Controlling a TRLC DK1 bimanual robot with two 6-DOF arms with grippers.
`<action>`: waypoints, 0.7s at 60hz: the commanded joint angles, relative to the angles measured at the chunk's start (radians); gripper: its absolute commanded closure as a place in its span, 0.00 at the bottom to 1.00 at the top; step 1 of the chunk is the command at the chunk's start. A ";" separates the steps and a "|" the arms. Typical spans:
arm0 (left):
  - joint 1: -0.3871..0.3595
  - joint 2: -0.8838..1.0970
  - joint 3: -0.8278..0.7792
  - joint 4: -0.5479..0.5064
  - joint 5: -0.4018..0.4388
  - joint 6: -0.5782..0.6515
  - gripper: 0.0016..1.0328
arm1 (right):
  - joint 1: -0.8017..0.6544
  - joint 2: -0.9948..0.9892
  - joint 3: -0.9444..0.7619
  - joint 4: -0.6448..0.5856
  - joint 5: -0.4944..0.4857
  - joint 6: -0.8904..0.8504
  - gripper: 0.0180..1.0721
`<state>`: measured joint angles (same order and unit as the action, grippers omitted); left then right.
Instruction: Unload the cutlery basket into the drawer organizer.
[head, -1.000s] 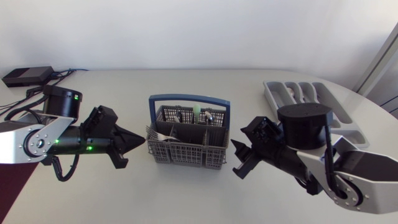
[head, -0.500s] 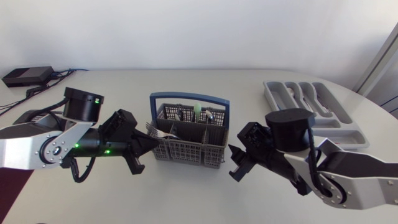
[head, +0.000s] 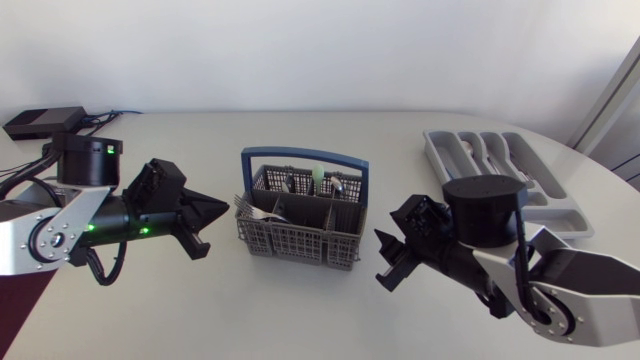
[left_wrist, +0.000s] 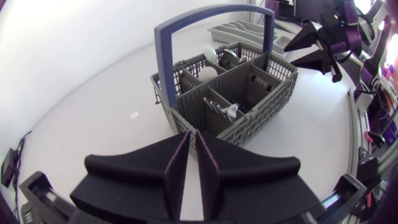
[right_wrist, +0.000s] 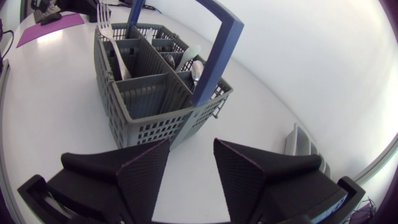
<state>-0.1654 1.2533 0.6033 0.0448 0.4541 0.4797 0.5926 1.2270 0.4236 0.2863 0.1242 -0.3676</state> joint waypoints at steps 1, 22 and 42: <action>-0.002 0.069 -0.028 0.032 -0.011 0.025 0.87 | -0.007 0.019 -0.014 0.001 0.000 -0.004 0.48; -0.094 0.207 0.015 0.095 -0.043 0.017 0.87 | 0.016 0.127 0.055 0.031 0.003 0.015 0.48; -0.186 0.270 0.058 0.130 -0.107 -0.010 0.87 | -0.022 0.200 0.106 0.067 0.003 0.002 0.48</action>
<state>-0.3119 1.4876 0.6296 0.1524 0.3244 0.4789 0.5766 1.4006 0.4896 0.3183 0.1410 -0.3676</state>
